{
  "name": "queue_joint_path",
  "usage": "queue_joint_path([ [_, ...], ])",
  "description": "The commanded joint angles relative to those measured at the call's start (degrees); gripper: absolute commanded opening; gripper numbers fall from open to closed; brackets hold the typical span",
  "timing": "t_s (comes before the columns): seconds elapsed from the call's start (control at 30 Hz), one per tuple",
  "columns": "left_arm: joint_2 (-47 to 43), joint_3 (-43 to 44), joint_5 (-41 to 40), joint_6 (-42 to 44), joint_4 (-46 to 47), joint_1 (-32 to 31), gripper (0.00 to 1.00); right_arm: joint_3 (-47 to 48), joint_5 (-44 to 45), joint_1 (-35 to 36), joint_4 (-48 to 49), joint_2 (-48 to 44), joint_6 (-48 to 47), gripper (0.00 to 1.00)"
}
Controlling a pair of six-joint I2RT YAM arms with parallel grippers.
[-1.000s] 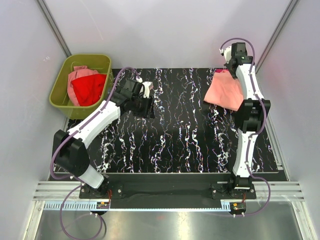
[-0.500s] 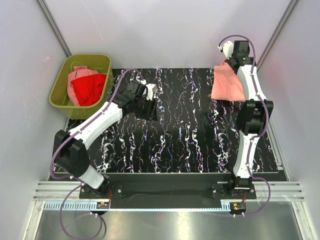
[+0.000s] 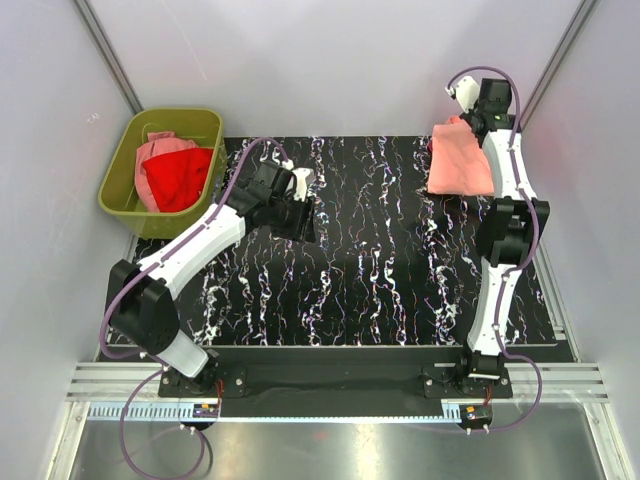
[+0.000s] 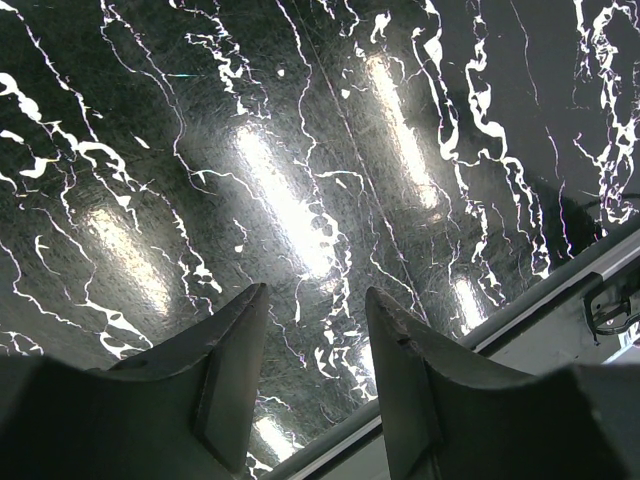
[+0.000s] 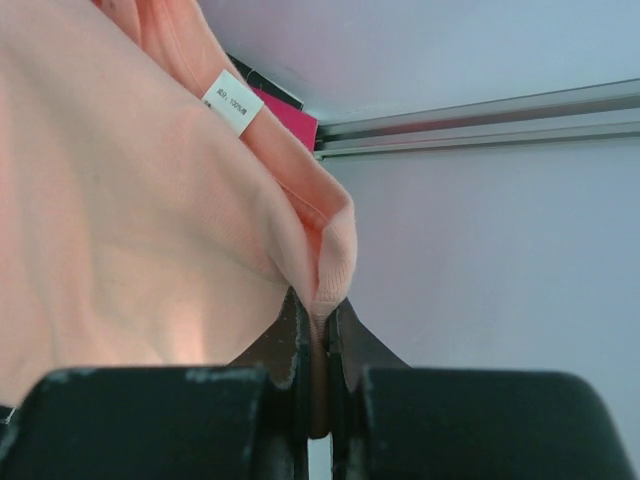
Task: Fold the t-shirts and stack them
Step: Neatly place the folded tshirt to the corner
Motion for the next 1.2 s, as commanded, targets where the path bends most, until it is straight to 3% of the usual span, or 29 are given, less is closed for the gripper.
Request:
queue_joint_path([
  [0.0,-1.3,0.1,0.1,0.2,1.6,-0.6,0.49,4.4,-2.2,-0.9,5.3,1.1,-1.7,0.0],
  [0.67,0.9,-0.1,-0.2,0.3,1.5,-1.3,0.49,9.6,-4.6,-4.3,26.2,14.8,-4.9,0.0],
  [0.77,1.2,0.0,-0.6,0.3,1.3,-1.6,0.48,9.4,-6.3,-4.3,26.7,15.6,-4.1,0.04],
  [0.87,1.3,0.2,-0.9,0.4,1.2,-1.6,0.49,6.1,-5.8,-4.3,33.1,16.4,-4.1,0.31],
  [0.9,1.2,0.2,-1.1,0.3,1.1,-1.7,0.49,6.0,-5.5,-4.3,34.9,16.5,-3.2,0.52],
  [0.97,1.3,0.2,-1.1,0.3,1.1,-1.7,0.49,5.5,-3.7,-4.2,36.0,16.0,-1.8,0.71],
  [1.17,-0.3,1.2,-2.3,0.5,1.1,-1.8,0.49,1.0,1.0,-2.9,36.6,8.1,6.2,0.88],
])
